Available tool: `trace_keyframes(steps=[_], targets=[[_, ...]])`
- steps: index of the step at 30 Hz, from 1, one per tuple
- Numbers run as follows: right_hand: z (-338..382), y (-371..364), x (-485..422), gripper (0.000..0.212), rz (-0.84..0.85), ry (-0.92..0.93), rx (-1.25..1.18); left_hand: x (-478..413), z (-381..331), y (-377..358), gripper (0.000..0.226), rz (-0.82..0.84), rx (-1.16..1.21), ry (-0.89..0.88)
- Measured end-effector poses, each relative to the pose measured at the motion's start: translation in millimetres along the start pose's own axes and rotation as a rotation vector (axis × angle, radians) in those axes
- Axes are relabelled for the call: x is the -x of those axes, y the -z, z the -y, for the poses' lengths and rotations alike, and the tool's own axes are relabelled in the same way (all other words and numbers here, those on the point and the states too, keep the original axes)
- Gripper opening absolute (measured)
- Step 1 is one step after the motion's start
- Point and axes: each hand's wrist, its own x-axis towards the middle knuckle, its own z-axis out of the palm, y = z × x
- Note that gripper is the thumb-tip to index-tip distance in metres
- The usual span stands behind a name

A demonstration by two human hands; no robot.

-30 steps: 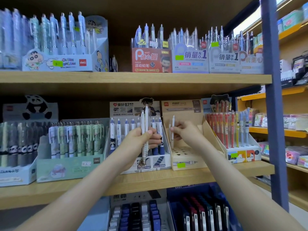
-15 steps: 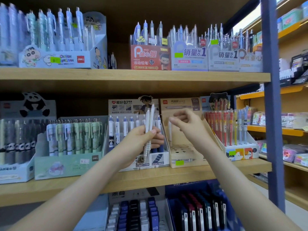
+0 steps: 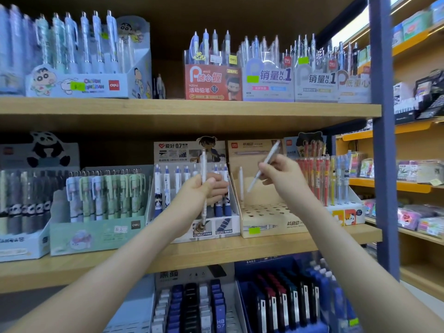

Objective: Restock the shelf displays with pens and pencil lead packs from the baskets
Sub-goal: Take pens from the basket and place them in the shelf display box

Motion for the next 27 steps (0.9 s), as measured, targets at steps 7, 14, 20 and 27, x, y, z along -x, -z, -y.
trace_keyframes(steps=[7,14,20,27], targets=[[-11.5,-19.8,-3.4,0.01,0.078,0.012,0.28,3.5,0.3,4.0,0.021,-0.055,0.047,-0.017],[-12.3,-27.3,-9.1,0.008,0.218,-0.019,0.421,7.3,1.0,4.3,0.02,-0.019,0.104,0.007],[-17.2,-32.8,-10.4,0.009,0.215,-0.114,0.437,7.9,2.3,-0.1,0.02,0.029,0.083,0.022],[-12.8,-35.5,2.9,0.008,0.144,-0.048,0.547,11.8,-1.0,-4.8,0.02,0.075,0.031,0.038]])
